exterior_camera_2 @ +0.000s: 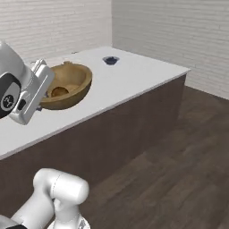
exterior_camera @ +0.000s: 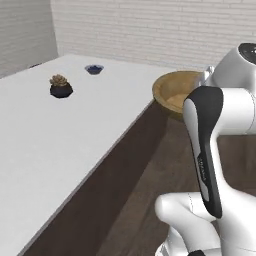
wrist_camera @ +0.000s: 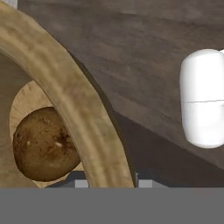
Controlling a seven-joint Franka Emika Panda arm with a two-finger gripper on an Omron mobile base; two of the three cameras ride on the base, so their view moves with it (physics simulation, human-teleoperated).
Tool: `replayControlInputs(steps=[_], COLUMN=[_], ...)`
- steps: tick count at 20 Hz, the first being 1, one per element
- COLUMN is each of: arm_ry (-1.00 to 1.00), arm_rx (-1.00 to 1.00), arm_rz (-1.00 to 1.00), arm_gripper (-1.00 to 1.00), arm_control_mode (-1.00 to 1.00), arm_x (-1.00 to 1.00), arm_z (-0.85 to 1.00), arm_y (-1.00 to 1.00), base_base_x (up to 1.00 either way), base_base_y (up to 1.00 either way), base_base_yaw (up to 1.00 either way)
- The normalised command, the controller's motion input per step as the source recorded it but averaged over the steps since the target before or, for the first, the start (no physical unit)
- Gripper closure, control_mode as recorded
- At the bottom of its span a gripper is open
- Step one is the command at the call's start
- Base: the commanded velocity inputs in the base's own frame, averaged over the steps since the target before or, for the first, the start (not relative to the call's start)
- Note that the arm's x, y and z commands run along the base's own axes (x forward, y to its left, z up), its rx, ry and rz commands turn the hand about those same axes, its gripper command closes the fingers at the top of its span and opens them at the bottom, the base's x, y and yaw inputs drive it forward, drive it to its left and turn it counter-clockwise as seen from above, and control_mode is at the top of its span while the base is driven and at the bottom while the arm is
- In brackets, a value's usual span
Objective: Pick the mushroom from the sink and place it in the bowl. Then pick the bowl and place it in the microwave. Then close the microwave door and press the start button.
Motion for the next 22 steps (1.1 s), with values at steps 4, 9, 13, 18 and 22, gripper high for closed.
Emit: replayControlInputs(steps=[4, 9, 13, 18, 22], arm_ry=[0.0, 0.0, 0.0, 0.0, 0.0], arm_rx=[0.0, 0.0, 0.0, 0.0, 0.0], arm_rz=[0.0, 0.0, 0.0, 0.0, 0.0], arm_gripper=[1.0, 1.0, 1.0, 1.0, 1.0], arm_control_mode=[1.0, 1.0, 1.0, 1.0, 1.0], arm_x=[0.0, 0.0, 0.0, 0.0, 0.0], arm_z=[0.0, 0.0, 0.0, 0.0, 0.0], arm_y=[0.0, 0.0, 0.0, 0.0, 0.0], base_base_x=[0.19, 0.86, 1.0, 1.0, 1.0], base_base_y=[-0.13, 0.0, 0.0, 0.0, -0.08], base_base_yaw=[-0.66, -0.43, -0.3, -0.27, -0.38])
